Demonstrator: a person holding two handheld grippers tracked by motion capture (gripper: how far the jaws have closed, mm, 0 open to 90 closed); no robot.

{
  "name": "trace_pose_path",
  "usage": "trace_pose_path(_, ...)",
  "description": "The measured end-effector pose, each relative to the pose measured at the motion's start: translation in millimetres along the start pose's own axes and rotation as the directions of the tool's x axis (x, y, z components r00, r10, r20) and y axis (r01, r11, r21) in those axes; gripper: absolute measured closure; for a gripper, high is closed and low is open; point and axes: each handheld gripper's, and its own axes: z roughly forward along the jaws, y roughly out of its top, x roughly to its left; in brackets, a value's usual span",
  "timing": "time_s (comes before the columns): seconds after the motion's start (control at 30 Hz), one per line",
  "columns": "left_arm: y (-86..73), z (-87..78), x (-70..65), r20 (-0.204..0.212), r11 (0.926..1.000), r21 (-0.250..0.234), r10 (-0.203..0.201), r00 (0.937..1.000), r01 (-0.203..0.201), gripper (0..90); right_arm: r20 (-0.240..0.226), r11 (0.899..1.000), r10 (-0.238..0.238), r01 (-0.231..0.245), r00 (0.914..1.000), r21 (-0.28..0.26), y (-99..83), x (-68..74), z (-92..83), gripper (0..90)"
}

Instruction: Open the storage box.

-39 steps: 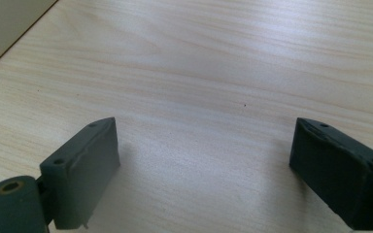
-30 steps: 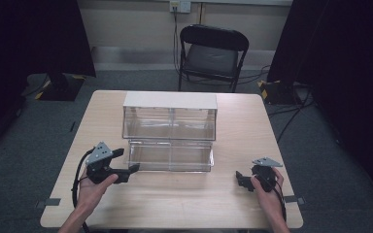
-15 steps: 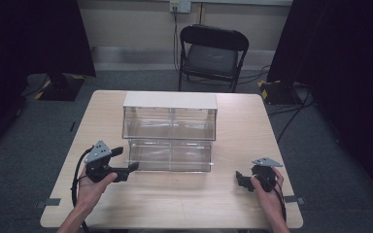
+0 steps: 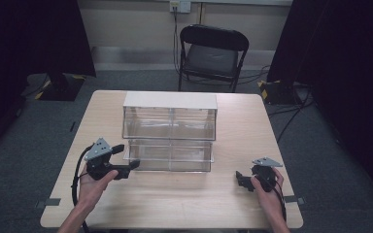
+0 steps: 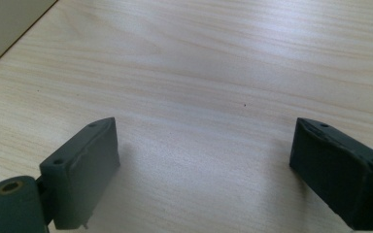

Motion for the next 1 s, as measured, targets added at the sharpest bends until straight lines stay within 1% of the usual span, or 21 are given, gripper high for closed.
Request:
trace_pose_path(0.3,2.5,1.6,-0.9,0.004,1.0000,-0.001,0.008,1.0000,-0.008,15.5,0.000,1.000,0.000,0.000,1.0000,0.000,0.0,0.0,0.0,9.8)
trace_pose_path(0.4,3.2,1.5,-1.3,0.006,1.0000,-0.004,-0.003,1.0000,0.003,15.5,0.000,1.000,0.000,0.000,1.0000,0.000,0.0,0.0,0.0,9.8)
trace_pose_path(0.47,4.4,1.1,-0.8,0.002,1.0000,-0.002,0.007,1.0000,-0.007,15.5,0.000,1.000,0.000,0.000,1.0000,0.000,0.0,0.0,0.0,9.8)
trace_pose_path(0.5,4.7,1.5,-1.7,0.002,1.0000,-0.008,-0.004,1.0000,0.004,15.5,0.000,1.000,0.000,0.000,1.0000,0.000,0.0,0.0,0.0,9.8)
trace_pose_path(0.53,5.6,1.3,-1.1,0.003,1.0000,-0.005,0.004,1.0000,-0.004,15.5,0.000,1.000,0.000,0.000,1.0000,0.000,0.0,0.0,0.0,9.8)
trace_pose_path(0.57,6.6,1.6,-1.3,0.004,1.0000,-0.009,-0.002,1.0000,0.002,15.6,0.000,1.000,0.000,0.000,1.0000,0.000,0.0,0.0,0.0,9.8)
trace_pose_path(0.77,11.6,2.3,-2.2,0.001,0.9998,-0.012,0.015,0.9999,-0.015,15.7,0.000,1.000,0.000,0.000,1.0000,0.000,0.0,0.0,0.0,9.8)
trace_pose_path(0.83,11.8,2.5,-2.4,0.004,0.9998,-0.015,0.013,0.9999,-0.013,15.7,0.000,1.000,0.000,0.000,1.0000,0.000,0.0,0.0,0.0,9.8)
trace_pose_path(0.87,12.4,3.2,-3.1,0.006,0.9997,-0.022,0.005,1.0000,-0.005,15.7,0.000,1.000,0.000,0.000,1.0000,0.000,0.0,0.0,0.0,9.8)
trace_pose_path(0.93,13.5,4.1,-3.7,0.008,0.9997,-0.019,0.011,0.9999,-0.011,15.7,0.000,1.000,0.000,0.000,1.0000,0.000,0.0,0.0,0.0,9.8)
trace_pose_path(1.0,14.1,4.6,-4.4,0.010,0.9997,-0.021,0.007,0.9999,-0.007,15.7,0.000,1.000,0.000,0.000,1.0000,0.000,0.0,0.0,0.0,9.8)
